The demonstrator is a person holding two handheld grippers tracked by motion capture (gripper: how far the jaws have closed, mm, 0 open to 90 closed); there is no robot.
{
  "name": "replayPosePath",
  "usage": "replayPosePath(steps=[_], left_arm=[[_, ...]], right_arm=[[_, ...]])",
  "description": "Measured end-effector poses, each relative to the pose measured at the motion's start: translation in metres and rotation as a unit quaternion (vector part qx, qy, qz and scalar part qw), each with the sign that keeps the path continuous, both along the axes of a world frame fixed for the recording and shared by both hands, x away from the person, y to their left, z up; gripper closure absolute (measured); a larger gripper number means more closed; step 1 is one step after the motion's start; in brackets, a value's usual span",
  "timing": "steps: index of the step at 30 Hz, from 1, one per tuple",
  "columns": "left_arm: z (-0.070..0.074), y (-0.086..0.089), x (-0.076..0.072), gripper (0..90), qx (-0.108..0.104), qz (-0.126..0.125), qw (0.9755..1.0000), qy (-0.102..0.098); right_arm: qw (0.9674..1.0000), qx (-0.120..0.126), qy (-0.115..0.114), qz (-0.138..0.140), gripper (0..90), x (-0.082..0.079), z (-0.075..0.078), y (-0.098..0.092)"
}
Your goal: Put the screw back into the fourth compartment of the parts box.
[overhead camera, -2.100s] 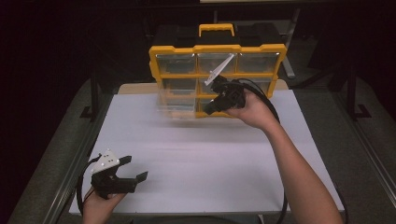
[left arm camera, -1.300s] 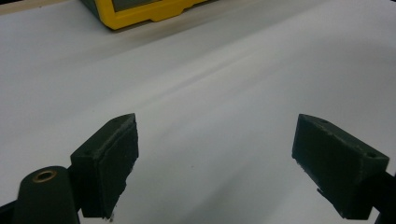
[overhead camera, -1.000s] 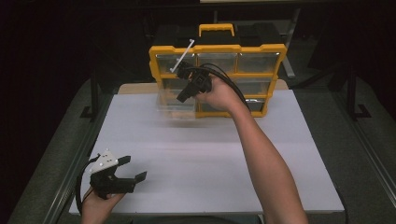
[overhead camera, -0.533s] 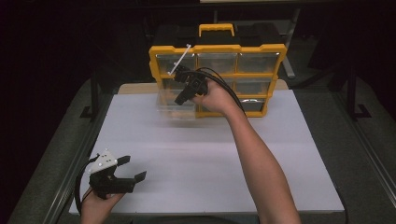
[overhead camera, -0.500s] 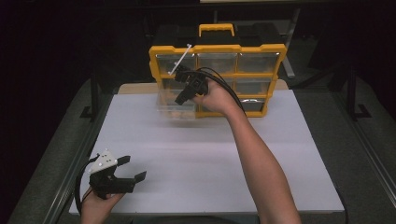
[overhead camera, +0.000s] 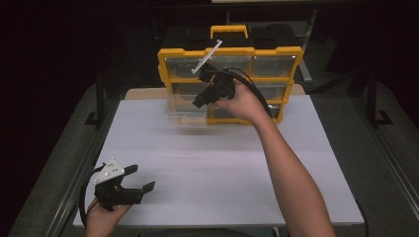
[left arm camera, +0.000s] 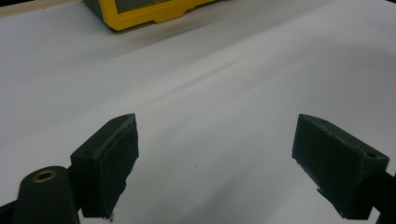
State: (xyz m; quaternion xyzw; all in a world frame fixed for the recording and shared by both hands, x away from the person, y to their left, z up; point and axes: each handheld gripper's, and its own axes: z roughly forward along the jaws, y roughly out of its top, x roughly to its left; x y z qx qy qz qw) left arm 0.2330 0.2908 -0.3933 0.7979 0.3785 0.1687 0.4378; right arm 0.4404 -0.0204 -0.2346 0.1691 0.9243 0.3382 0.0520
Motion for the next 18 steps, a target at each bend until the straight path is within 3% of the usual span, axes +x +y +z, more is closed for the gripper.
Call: replayPosePath(steps=[4,11,14,18], left_arm=[[-0.001,-0.002,0.001,14.1,-0.003,-0.003,1.0,-0.007],[-0.002,-0.003,0.001,14.1,-0.009,0.003,0.9999,-0.001],[-0.001,-0.003,0.001,14.1,-0.001,0.002,1.0,0.0],[-0.002,-0.006,0.002,14.1,-0.013,0.007,0.9999,-0.002]], right_arm=[[0.9999,0.014,-0.003,-0.008,71.2,-0.007,0.003,-0.016],[0.9992,0.026,0.001,-0.029,66.0,-0.018,0.0,-0.048],[0.9988,0.029,0.006,-0.04,64.1,-0.023,-0.004,-0.06],[0.9982,0.031,0.003,-0.052,61.8,-0.03,-0.009,-0.077]])
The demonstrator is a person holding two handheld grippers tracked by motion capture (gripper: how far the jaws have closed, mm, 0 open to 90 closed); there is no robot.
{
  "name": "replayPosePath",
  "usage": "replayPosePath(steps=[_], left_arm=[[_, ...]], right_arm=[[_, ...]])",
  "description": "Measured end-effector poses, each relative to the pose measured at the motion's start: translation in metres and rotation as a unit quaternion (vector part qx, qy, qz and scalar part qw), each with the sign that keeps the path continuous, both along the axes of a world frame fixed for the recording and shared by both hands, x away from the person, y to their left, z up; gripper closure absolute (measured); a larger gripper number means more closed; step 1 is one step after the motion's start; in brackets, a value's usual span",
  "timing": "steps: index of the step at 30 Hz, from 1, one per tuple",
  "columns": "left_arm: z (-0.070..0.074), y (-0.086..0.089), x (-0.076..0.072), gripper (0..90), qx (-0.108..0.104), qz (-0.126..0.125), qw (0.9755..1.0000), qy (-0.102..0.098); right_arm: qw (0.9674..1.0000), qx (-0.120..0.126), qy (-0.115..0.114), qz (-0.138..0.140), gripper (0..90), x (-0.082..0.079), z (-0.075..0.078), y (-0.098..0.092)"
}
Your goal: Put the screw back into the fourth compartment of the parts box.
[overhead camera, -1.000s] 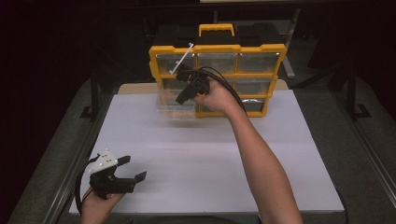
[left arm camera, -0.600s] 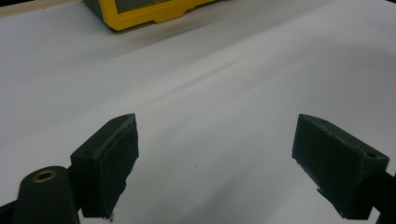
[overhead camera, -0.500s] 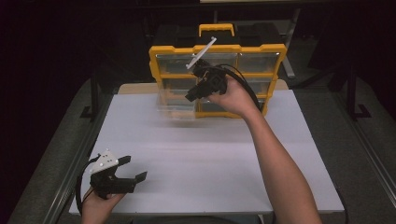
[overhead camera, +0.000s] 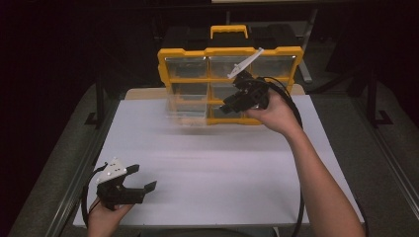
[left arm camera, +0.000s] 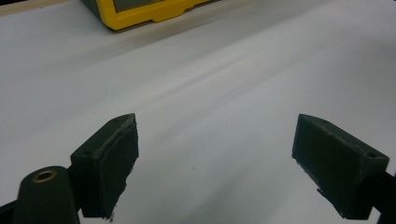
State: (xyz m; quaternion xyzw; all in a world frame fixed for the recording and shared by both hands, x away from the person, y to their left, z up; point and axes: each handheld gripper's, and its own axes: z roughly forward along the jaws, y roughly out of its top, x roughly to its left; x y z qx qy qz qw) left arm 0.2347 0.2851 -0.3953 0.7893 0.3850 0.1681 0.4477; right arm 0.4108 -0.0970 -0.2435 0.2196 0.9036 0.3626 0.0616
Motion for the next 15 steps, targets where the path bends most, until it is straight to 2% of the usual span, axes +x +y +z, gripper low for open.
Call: replayPosePath(steps=[1,9,14,15], left_arm=[[0.001,0.001,0.001,14.1,0.006,-0.002,1.0,0.0],[0.001,0.003,0.001,14.1,0.0,0.003,1.0,-0.001],[0.001,0.002,0.002,14.2,-0.001,0.004,1.0,0.001],[0.001,0.002,0.002,14.2,-0.001,0.004,1.0,0.0]], right_arm=[[1.0,0.001,0.0,-0.003,61.3,-0.002,-0.001,-0.004],[0.9997,0.014,0.003,-0.02,57.4,-0.022,-0.017,-0.03],[0.9995,0.008,-0.002,-0.032,54.7,-0.033,-0.029,-0.045],[0.9993,0.009,0.003,-0.036,53.8,-0.035,-0.032,-0.048]])
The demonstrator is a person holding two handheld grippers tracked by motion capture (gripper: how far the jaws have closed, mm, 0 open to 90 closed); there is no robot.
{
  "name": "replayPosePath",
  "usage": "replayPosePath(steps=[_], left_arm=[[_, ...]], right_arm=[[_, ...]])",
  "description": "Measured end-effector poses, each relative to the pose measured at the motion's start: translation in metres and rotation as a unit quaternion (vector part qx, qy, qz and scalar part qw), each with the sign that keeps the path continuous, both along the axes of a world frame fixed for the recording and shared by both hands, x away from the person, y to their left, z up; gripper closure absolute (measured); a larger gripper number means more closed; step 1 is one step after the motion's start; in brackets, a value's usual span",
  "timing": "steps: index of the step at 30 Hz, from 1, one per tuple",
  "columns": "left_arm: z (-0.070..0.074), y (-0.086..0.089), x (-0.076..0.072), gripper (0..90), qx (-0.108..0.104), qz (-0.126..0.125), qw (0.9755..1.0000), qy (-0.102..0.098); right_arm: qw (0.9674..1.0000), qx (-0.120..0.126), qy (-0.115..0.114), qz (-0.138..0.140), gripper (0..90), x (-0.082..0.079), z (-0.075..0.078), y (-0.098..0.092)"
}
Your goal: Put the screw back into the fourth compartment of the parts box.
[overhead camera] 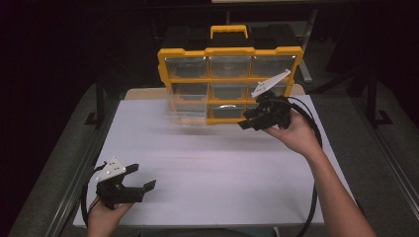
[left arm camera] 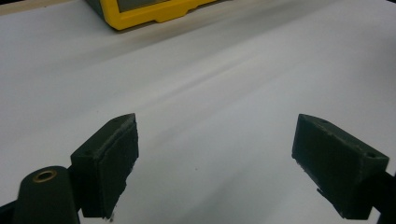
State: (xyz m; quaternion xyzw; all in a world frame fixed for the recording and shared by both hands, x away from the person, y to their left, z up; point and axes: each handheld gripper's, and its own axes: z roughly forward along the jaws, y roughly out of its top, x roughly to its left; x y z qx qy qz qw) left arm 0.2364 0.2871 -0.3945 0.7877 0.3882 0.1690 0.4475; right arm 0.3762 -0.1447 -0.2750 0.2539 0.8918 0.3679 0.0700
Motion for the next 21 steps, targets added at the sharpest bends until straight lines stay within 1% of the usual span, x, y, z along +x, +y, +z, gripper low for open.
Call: replayPosePath(steps=[2,3,5,6,9,11,13,16,19,21], left_arm=[[0.001,0.0,0.0,14.2,0.004,-0.002,1.0,-0.003],[0.001,0.0,0.0,14.2,0.004,-0.002,1.0,-0.005],[0.002,0.0,-0.001,14.4,0.002,0.0,1.0,-0.006],[0.002,0.0,-0.001,14.4,0.001,0.0,1.0,-0.006],[0.002,0.0,-0.001,14.5,0.004,-0.001,1.0,-0.006],[0.002,0.0,-0.001,14.6,0.008,-0.004,0.9999,-0.006],[0.003,-0.001,-0.001,14.6,0.007,-0.003,1.0,-0.006],[0.003,-0.001,-0.001,14.6,0.009,-0.004,0.9999,-0.007],[0.003,0.0,0.0,14.6,0.008,-0.004,0.9999,-0.008],[0.003,0.0,-0.001,14.6,0.007,-0.002,0.9999,-0.008]], right_arm=[[1.0,0.004,0.002,-0.004,51.9,-0.003,-0.005,-0.006],[0.9999,0.006,0.006,-0.008,51.2,-0.004,-0.007,-0.008],[0.9999,0.01,0.004,-0.01,48.6,-0.008,-0.012,-0.013],[0.9998,0.012,0.006,-0.015,47.9,-0.011,-0.015,-0.015],[0.9997,0.008,0.003,-0.021,45.9,-0.015,-0.021,-0.021],[0.9996,0.009,0.005,-0.026,44.1,-0.018,-0.025,-0.025],[0.9994,0.012,0.003,-0.031,42.6,-0.02,-0.029,-0.029],[0.999,0.016,0.009,-0.04,39.5,-0.025,-0.035,-0.036],[0.9987,0.015,0.006,-0.047,37.9,-0.03,-0.043,-0.043],[0.9983,0.017,0.005,-0.056,34.8,-0.033,-0.049,-0.047]])
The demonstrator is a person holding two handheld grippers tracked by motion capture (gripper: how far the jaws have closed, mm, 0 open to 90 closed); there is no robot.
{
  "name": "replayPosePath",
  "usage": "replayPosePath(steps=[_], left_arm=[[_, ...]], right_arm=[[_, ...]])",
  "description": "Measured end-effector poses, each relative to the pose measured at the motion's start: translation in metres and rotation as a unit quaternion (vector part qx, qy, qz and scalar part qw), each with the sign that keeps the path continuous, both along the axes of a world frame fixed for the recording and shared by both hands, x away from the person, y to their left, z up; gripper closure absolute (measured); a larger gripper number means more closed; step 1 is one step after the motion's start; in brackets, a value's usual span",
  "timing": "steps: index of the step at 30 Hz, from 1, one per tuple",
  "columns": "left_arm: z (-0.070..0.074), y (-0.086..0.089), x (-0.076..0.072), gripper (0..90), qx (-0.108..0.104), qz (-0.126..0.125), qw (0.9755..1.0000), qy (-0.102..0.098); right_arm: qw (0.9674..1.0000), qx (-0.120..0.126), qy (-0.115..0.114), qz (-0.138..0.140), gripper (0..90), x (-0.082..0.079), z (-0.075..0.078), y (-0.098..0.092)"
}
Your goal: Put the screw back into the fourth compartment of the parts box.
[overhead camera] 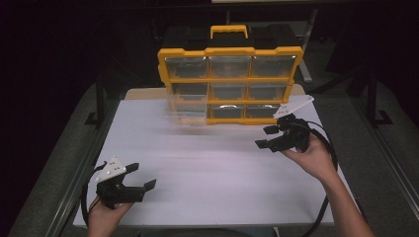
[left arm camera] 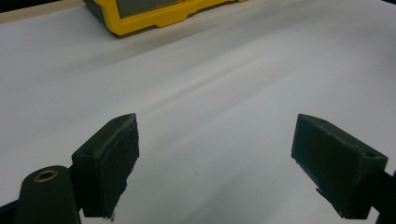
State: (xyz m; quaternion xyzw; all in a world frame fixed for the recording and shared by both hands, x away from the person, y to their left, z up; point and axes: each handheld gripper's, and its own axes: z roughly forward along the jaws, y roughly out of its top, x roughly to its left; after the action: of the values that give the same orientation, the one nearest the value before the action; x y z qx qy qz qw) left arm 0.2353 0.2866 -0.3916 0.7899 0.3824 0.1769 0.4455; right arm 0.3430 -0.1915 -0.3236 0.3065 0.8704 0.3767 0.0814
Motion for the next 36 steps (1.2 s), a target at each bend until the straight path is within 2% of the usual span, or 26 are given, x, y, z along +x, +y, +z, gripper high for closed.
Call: replayPosePath(steps=[6,7,11,14,23,36], left_arm=[[0.0,0.001,0.001,14.6,-0.002,0.001,1.0,-0.002],[0.0,0.003,0.001,14.5,0.006,-0.003,1.0,-0.003],[0.0,0.001,0.0,14.6,-0.002,0.002,1.0,-0.001],[0.0,0.002,0.001,14.5,0.004,-0.001,1.0,-0.002],[-0.001,0.002,0.0,14.5,-0.001,0.001,1.0,0.0],[-0.003,0.001,-0.001,14.5,0.003,-0.002,1.0,0.004]], right_arm=[[0.9997,0.003,-0.004,-0.023,29.4,-0.012,-0.016,-0.013],[0.9996,0.005,-0.001,-0.029,29.2,-0.015,-0.018,-0.015],[0.9993,0.007,0.0,-0.038,28.0,-0.021,-0.025,-0.022],[0.9992,0.002,-0.01,-0.038,27.5,-0.024,-0.03,-0.026],[0.9975,0.011,0.0,-0.07,23.8,-0.038,-0.047,-0.04],[0.9955,0.023,0.001,-0.092,22.0,-0.055,-0.069,-0.053]])
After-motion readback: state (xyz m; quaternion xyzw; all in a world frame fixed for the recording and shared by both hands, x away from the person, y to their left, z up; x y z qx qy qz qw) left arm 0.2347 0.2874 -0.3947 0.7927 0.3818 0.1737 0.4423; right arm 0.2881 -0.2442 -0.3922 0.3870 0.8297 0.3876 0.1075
